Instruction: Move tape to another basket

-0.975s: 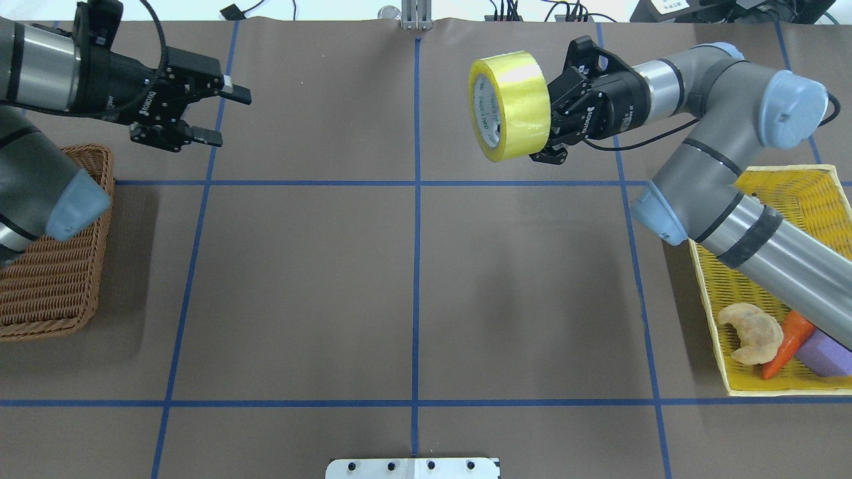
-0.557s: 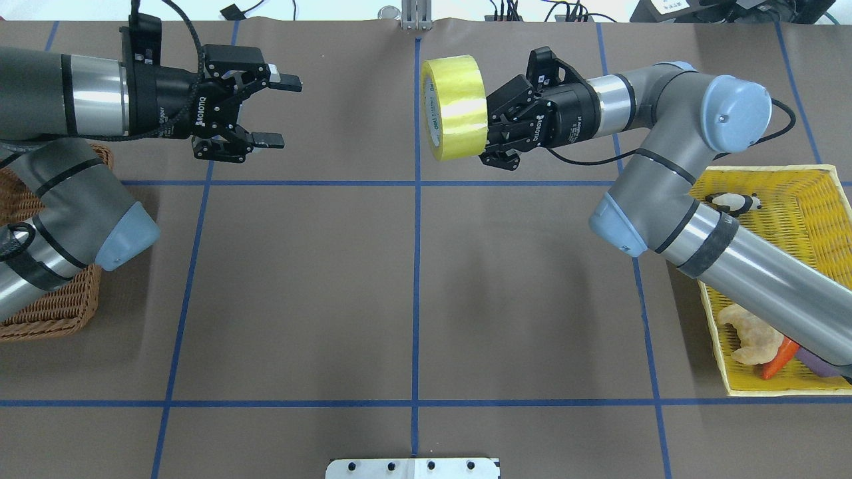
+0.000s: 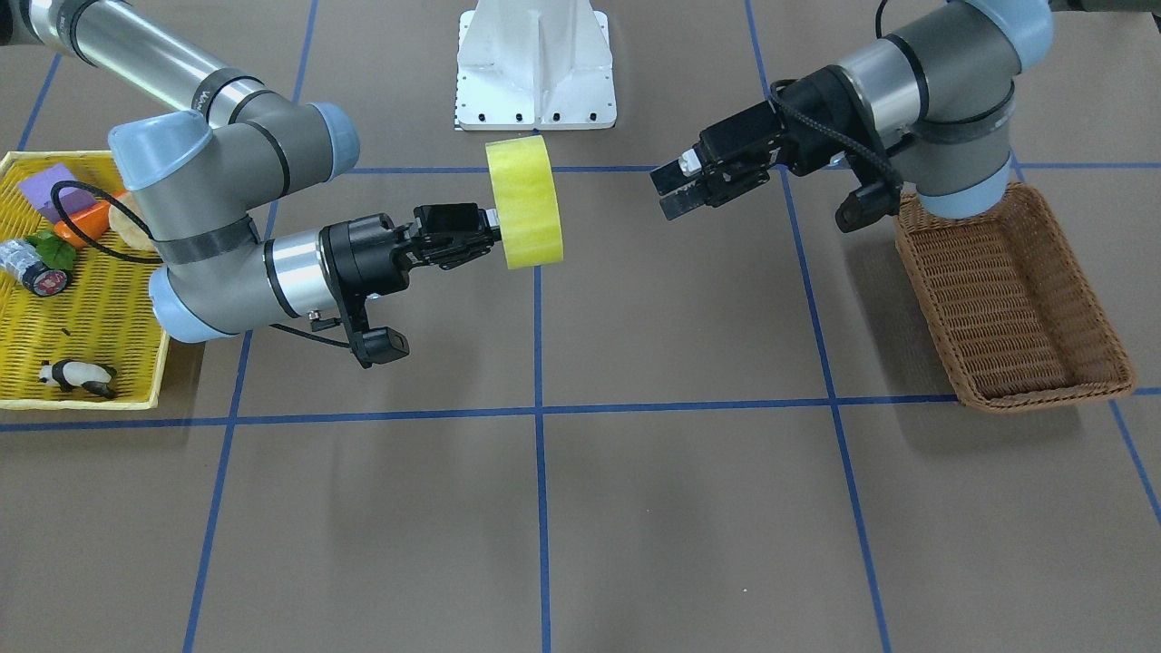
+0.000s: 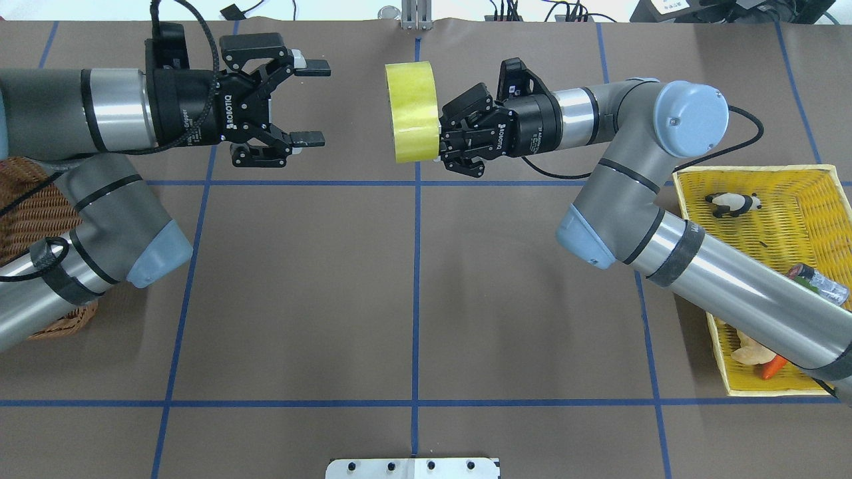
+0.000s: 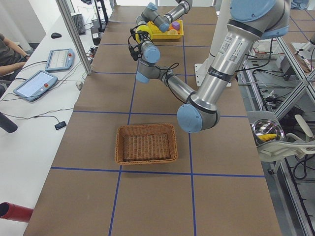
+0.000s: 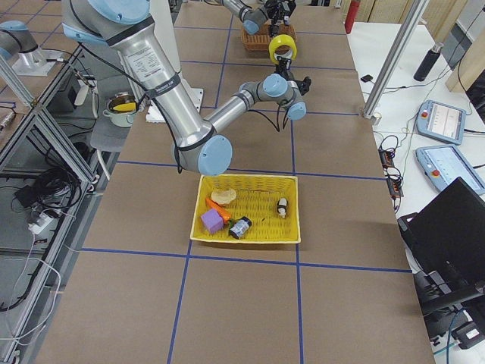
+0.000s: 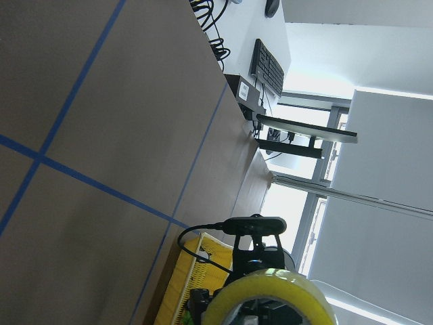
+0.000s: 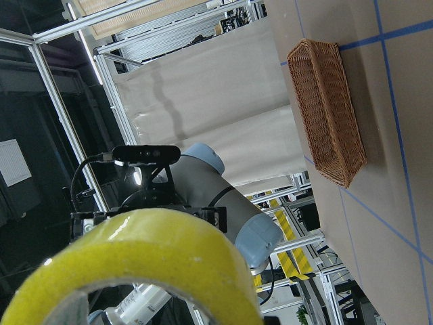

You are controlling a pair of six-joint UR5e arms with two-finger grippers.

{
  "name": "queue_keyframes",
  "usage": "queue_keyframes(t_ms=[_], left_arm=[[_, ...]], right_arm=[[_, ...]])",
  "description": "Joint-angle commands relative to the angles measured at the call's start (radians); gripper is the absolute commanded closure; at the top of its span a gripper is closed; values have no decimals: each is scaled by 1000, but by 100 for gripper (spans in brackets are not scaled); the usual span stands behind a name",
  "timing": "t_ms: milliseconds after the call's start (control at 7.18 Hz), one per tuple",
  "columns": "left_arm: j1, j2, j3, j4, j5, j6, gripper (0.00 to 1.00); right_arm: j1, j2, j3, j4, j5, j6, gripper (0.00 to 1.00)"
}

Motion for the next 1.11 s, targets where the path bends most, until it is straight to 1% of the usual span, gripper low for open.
queue_keyframes(t_ms=[0,278,557,696,835,975], left_arm=[[34,-8,6,-49,13,-5,3],[40,-30,9,-61,13,-8,3],[63,-44,14,-107,69,-45,4],[64,-44,17,-116,79,-45,5],[66,-44,18,-120,79,-45,8],[66,-44,18,-120,79,-45,14]], right_arm=[[-16,5,2,-12,5,-9,100],[-33,8,9,-12,4,-10,100],[-50,11,12,-12,4,-10,100],[-56,10,14,-12,4,-12,100],[-62,11,20,-12,4,-12,100],[-73,16,20,-12,4,-12,100]])
